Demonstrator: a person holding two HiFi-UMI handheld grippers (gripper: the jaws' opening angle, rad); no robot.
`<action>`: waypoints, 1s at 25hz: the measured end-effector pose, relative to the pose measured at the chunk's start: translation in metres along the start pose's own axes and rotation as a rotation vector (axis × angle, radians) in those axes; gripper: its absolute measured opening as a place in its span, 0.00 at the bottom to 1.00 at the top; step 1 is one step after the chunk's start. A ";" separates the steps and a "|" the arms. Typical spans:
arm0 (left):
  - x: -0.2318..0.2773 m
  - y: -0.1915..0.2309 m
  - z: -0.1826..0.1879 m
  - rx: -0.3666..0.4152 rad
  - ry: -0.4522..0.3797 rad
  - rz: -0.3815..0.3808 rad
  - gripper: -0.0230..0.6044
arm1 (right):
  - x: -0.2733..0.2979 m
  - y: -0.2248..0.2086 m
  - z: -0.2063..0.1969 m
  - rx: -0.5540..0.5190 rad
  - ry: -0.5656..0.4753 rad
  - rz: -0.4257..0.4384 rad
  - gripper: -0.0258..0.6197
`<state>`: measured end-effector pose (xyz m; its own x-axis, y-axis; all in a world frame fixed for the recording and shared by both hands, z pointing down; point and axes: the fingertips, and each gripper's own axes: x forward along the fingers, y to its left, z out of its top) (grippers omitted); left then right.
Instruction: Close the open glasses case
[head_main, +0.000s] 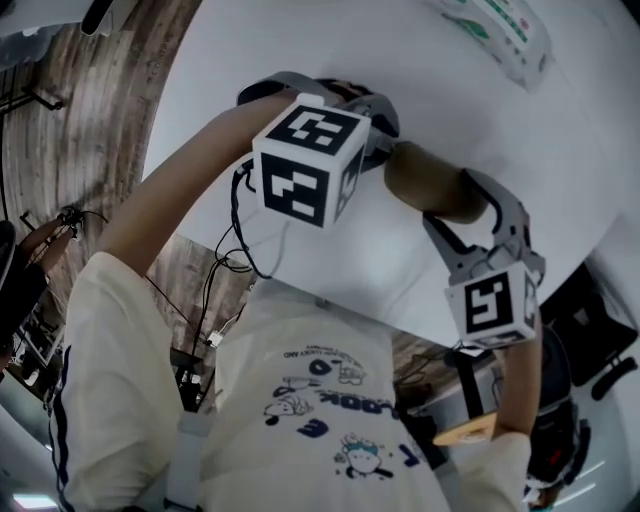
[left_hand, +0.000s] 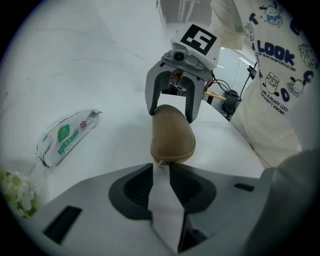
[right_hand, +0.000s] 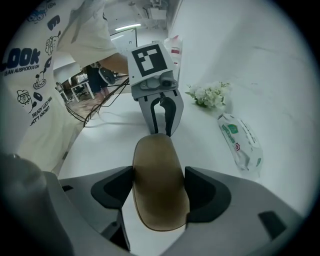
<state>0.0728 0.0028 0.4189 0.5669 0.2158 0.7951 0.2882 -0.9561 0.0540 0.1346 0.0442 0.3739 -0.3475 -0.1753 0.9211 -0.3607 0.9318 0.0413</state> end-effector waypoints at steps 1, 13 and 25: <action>0.000 0.000 0.000 0.005 -0.002 -0.026 0.20 | 0.001 0.000 0.000 -0.005 0.001 0.006 0.51; -0.002 -0.003 0.002 0.143 -0.047 -0.085 0.11 | 0.004 0.002 0.002 -0.046 -0.011 0.071 0.51; -0.006 -0.003 0.003 0.007 -0.100 -0.037 0.04 | 0.004 0.003 0.003 -0.050 -0.031 0.077 0.51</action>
<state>0.0708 0.0046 0.4126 0.6300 0.2699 0.7282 0.3153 -0.9458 0.0778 0.1296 0.0451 0.3768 -0.3995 -0.1115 0.9099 -0.2884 0.9575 -0.0093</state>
